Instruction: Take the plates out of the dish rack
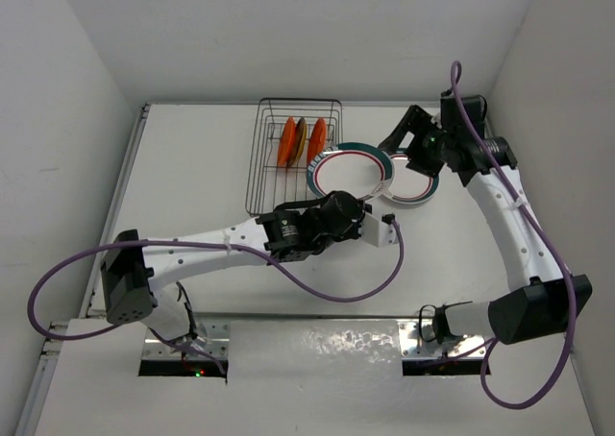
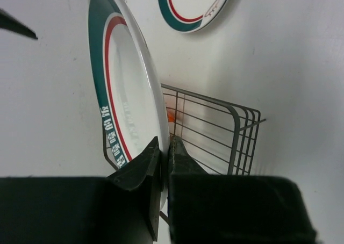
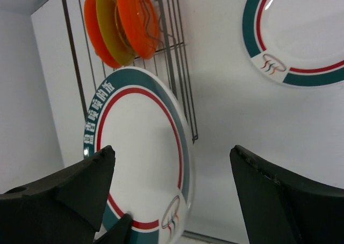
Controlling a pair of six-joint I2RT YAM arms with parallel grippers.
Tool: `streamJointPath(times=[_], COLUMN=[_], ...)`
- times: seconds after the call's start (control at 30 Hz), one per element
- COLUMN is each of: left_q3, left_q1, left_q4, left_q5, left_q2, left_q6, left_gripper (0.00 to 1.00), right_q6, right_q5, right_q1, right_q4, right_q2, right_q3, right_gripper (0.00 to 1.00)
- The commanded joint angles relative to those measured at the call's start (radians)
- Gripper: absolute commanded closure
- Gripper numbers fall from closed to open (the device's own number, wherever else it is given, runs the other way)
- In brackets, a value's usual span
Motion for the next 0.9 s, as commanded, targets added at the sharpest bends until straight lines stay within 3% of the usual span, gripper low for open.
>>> streamJointPath(times=[0.0, 0.13, 0.3, 0.4, 0.43, 0.47, 0.5, 0.53, 0.6, 0.63, 0.67, 0.7, 0.8, 0.87], left_q3=[0.013, -0.004, -0.01, -0.01, -0.011, -0.013, -0.016, -0.021, -0.033, -0.031, -0.019, 0.016, 0.045, 0.048], left_q1=[-0.001, -0.001, 0.0, 0.0, 0.0, 0.0, 0.002, 0.0, 0.002, 0.005, 0.011, 0.015, 0.048, 0.089], left_q4=[0.108, 0.115, 0.151, 0.184, 0.204, 0.207, 0.212, 0.233, 0.249, 0.265, 0.261, 0.206, 0.129, 0.091], left_q5=[-0.063, -0.078, -0.072, -0.075, -0.077, -0.078, -0.078, -0.092, -0.114, -0.153, -0.196, -0.209, -0.287, -0.318], left_q2=[-0.038, -0.057, -0.065, -0.066, -0.065, -0.066, -0.065, -0.065, -0.062, -0.055, -0.042, -0.036, -0.043, -0.075], left_q6=[-0.005, -0.005, -0.021, -0.039, -0.047, -0.06, -0.065, -0.071, -0.102, -0.145, -0.178, -0.253, -0.387, -0.565], left_gripper=[1.0, 1.0, 1.0, 0.99, 0.9, 0.86, 0.82, 0.73, 0.63, 0.45, 0.13, 0.0, 0.0, 0.0], right_q6=[-0.064, -0.042, 0.06, 0.11, 0.121, 0.147, 0.156, 0.166, 0.189, 0.207, 0.216, 0.222, 0.256, 0.29], right_q5=[0.101, 0.07, -0.215, -0.267, -0.27, -0.266, -0.263, -0.258, -0.2, -0.169, -0.093, -0.047, 0.152, 0.248], right_q1=[-0.003, -0.002, 0.001, 0.001, 0.0, 0.0, -0.002, -0.005, -0.018, -0.043, -0.06, -0.078, -0.149, -0.166], right_q4=[-0.063, -0.017, 0.193, 0.265, 0.282, 0.302, 0.313, 0.325, 0.347, 0.359, 0.393, 0.41, 0.486, 0.589], right_q2=[-0.006, -0.023, 0.003, 0.004, -0.001, -0.004, -0.01, -0.01, -0.016, -0.033, -0.044, -0.07, -0.108, -0.136], right_q3=[0.059, -0.034, -0.151, -0.197, -0.209, -0.227, -0.234, -0.24, -0.257, -0.267, -0.299, -0.316, -0.413, -0.52], right_gripper=[0.15, 0.16, 0.3, 0.56, 0.66, 0.95, 1.0, 1.0, 1.0, 1.0, 1.0, 1.0, 1.0, 1.0])
